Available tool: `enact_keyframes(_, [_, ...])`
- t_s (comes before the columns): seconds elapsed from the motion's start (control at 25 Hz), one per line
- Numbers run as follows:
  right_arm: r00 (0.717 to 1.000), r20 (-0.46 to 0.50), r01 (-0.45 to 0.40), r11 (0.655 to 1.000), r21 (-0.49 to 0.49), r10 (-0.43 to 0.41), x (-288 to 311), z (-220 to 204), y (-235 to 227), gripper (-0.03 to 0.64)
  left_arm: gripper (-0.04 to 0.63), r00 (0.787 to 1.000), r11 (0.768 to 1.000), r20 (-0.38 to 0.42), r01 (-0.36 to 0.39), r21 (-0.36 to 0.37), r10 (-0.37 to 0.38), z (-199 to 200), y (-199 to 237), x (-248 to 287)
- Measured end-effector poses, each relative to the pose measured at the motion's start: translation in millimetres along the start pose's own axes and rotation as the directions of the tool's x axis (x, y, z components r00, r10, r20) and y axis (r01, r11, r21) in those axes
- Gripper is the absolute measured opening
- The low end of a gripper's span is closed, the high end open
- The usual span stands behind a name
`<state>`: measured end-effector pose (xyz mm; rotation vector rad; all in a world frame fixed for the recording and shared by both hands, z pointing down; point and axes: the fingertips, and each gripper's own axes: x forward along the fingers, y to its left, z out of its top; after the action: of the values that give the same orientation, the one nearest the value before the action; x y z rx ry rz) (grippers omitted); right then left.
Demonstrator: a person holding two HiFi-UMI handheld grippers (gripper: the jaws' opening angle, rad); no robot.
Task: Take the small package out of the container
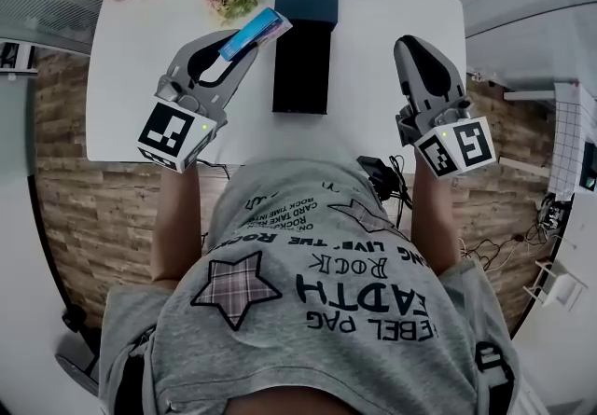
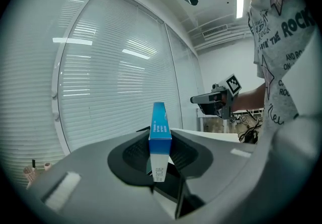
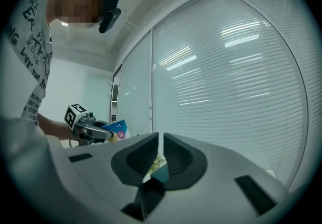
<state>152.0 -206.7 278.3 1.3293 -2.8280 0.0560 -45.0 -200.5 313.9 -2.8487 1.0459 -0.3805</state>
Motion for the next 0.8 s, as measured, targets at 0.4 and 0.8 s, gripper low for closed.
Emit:
enact_keyframes(0.4, [0.999, -0.030, 0.044, 0.999, -0.016, -0.045, 1, -3, -1, 0.037, 0.098, 0.998, 0.998, 0.016, -0.069, -0.013, 0.069, 7, 11, -15])
enact_keyframes(0.8, [0.998, 0.005, 0.059, 0.998, -0.036, -0.058, -1, 10, 1, 0.037, 0.098, 0.996, 0.996, 0.004, -0.089, -0.005, 0.089, 9, 14, -24])
